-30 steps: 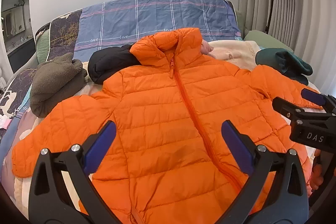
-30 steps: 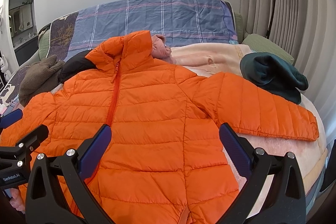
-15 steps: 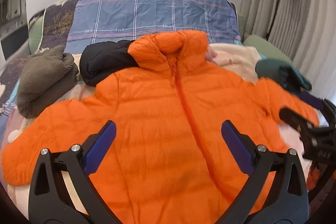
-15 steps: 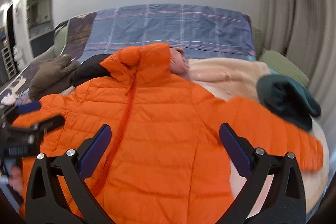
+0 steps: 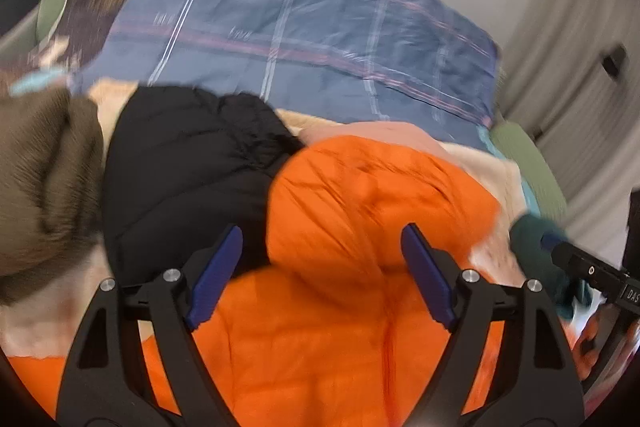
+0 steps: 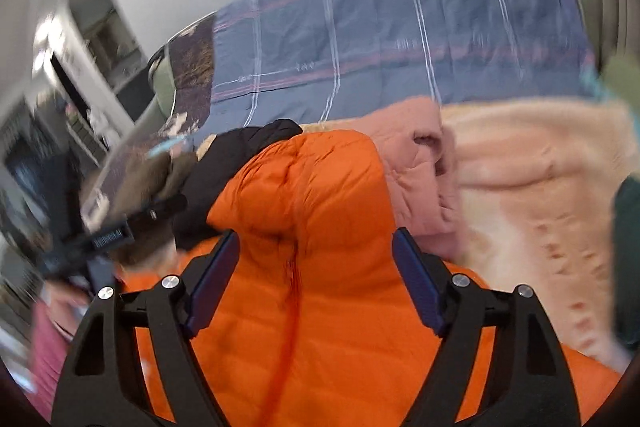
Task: Fold large clothes
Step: 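Grasp the orange jacket's hood with both grippers and lift it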
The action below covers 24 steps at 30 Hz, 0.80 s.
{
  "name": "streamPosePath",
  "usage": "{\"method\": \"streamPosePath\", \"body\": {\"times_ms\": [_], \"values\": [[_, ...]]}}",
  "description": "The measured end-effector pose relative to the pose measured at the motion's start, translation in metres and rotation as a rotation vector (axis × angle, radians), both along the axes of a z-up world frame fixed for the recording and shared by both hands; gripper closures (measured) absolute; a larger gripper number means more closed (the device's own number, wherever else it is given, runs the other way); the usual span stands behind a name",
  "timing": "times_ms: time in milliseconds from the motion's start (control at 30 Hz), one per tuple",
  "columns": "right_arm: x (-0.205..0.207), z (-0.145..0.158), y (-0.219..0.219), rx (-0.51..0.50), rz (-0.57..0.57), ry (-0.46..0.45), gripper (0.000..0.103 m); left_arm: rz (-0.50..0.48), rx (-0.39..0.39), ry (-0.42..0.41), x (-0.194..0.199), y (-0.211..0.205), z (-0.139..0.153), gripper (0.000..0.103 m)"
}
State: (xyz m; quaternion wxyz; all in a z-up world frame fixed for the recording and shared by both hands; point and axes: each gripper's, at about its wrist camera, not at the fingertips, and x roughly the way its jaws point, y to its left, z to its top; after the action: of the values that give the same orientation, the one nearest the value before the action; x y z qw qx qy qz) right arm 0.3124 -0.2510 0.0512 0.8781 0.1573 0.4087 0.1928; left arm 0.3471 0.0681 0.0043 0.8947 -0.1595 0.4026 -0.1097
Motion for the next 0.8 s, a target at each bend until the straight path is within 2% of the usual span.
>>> {"method": "streamPosePath", "body": {"times_ms": [67,200,267,333,367,400,500,667,800], "values": [[0.024,-0.013,-0.002,0.057,-0.005,0.052,0.023,0.000,-0.067,0.069,0.028,0.002,-0.019,0.019],[0.068,-0.033,0.001,0.146,-0.004,0.116,0.025,-0.007,-0.072,0.133,0.059,-0.005,-0.042,0.019],[0.078,-0.038,0.004,0.175,0.020,0.127,0.035,-0.023,-0.110,0.141,0.069,-0.006,-0.050,0.020],[0.087,-0.041,0.014,0.177,0.063,0.139,0.058,-0.045,-0.157,0.134,0.073,-0.007,-0.052,0.027],[0.089,-0.042,0.019,0.161,0.078,0.133,0.063,-0.072,-0.189,0.117,0.074,-0.010,-0.050,0.032],[0.087,-0.040,0.025,0.144,0.094,0.116,0.072,-0.098,-0.201,0.095,0.071,-0.014,-0.046,0.036],[0.072,-0.023,0.029,0.159,0.125,0.026,0.082,-0.190,-0.183,0.001,0.056,-0.029,-0.025,0.045],[0.029,0.013,0.023,0.129,0.191,-0.121,0.084,-0.314,-0.222,-0.134,-0.002,-0.039,0.032,0.046],[-0.041,0.032,0.015,0.064,0.284,-0.217,0.083,-0.372,-0.198,-0.219,-0.060,-0.040,0.059,0.042]]}}
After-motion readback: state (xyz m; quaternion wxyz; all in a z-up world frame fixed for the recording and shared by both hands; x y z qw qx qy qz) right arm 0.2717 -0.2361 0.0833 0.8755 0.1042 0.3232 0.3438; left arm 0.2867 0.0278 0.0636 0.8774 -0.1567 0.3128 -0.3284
